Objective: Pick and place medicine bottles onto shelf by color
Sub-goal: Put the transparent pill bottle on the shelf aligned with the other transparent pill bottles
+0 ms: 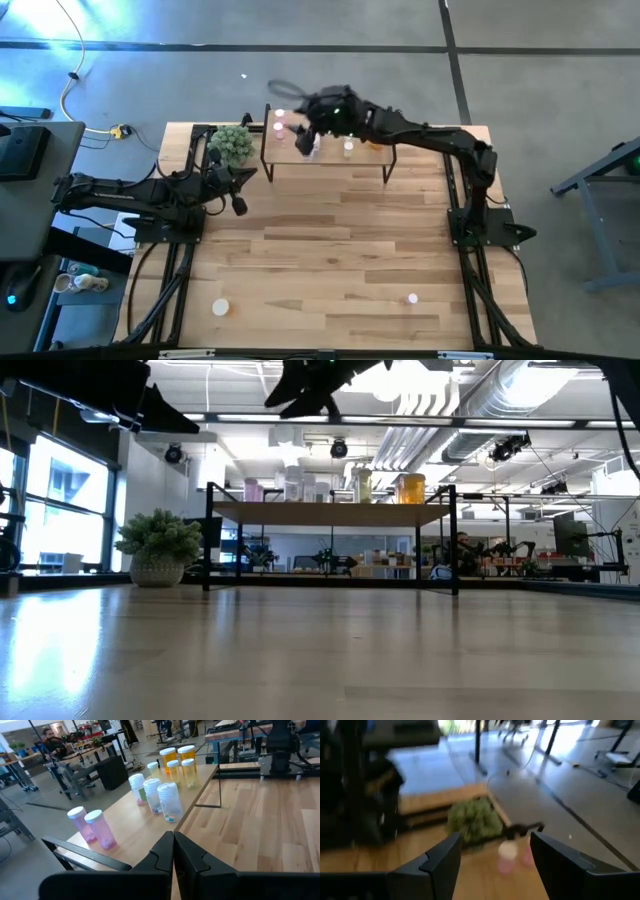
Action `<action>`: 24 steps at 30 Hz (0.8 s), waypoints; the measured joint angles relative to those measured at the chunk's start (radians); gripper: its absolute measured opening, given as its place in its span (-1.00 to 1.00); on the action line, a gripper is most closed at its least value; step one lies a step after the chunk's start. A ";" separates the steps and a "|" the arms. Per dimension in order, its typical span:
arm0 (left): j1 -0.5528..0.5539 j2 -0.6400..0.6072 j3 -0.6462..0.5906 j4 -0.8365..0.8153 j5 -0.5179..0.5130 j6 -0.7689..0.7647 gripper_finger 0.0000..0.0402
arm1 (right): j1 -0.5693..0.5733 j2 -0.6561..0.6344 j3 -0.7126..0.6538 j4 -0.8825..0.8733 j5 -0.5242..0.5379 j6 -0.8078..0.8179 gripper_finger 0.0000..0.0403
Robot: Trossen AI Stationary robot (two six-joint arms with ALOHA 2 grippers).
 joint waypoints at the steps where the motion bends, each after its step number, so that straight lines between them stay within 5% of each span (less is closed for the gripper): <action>1: 0.000 0.000 0.000 -0.001 0.000 0.000 -1.00 | 0.009 0.012 0.010 -0.032 -0.001 -0.030 0.14; 10: 0.000 0.000 0.000 -0.003 0.000 -0.003 -1.00 | 0.043 0.030 -0.009 -0.162 0.054 -0.249 0.14; 24: 0.000 0.001 0.000 -0.003 0.000 -0.003 -1.00 | 0.055 0.076 -0.024 -0.162 0.095 -0.244 0.14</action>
